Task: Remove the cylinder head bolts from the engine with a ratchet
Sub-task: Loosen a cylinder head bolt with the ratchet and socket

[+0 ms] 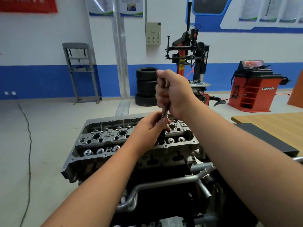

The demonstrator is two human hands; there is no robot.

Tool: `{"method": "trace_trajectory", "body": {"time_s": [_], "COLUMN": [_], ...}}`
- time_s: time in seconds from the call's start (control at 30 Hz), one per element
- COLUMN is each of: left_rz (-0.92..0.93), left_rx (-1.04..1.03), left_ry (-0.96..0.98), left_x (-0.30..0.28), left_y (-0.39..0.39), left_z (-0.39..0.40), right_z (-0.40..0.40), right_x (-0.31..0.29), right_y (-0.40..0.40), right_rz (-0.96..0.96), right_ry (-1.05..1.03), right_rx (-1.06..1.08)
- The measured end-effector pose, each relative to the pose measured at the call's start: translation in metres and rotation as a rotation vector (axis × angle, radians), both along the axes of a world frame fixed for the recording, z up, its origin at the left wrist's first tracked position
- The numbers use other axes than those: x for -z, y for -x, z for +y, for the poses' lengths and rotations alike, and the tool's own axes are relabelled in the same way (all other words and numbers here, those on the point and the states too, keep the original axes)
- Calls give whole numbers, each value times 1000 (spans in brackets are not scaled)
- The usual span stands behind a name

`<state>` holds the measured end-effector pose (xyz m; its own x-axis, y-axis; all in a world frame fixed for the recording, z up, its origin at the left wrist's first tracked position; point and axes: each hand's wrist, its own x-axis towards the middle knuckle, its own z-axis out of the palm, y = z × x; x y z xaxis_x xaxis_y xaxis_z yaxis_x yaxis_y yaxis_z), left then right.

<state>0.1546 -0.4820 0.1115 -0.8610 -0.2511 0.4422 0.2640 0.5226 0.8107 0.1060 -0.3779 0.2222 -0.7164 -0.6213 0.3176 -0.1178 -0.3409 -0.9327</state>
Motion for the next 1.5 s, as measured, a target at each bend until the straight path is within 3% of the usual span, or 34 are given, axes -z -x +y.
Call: {"method": "trace_trajectory", "body": {"time_s": [0.2,0.33,0.43,0.53,0.6,0.87,0.97,1.07,1.13,1.23,1.37,1.43,1.5], "left_rz": [55,54,79,49,34,59,51,54,55,54,65,76,79], "left_rx": [-100,-127,-85,-17,30,-87,-92,-9,28,-1,-69,-70,-44], "left_ry": [100,144,17,-58,-42,18,-25,-125,-100,-26,18,2,-52], "left_x": [3,3,1,3,3,0,0,0,1,2,1,1,0], "left_y": [2,4,2,2,1,-1,2,1,0,2,0,0,-1], "left_z": [-3,-3,-2,-2,-1,0,-1,0,1,-1,-2,-1,0], "right_z": [-23,-33,-27,-10,-1,-20,-20,-10,-1,-3,-23,-24,-18], "right_x": [20,22,14,2,1,17,13,3,-1,6,26,22,10], "right_y": [-23,-25,-17,-3,3,-24,-18,-4,5,-1,-23,-20,-7], "right_rz": [218,211,213,43,-21,193,158,66,36,20,200,213,123], "right_ry": [70,155,105,-7,7,50,98,-9,-47,34,90,100,53], "right_rx": [479,553,379,9,-66,408,320,-12,-114,86,447,433,231]}}
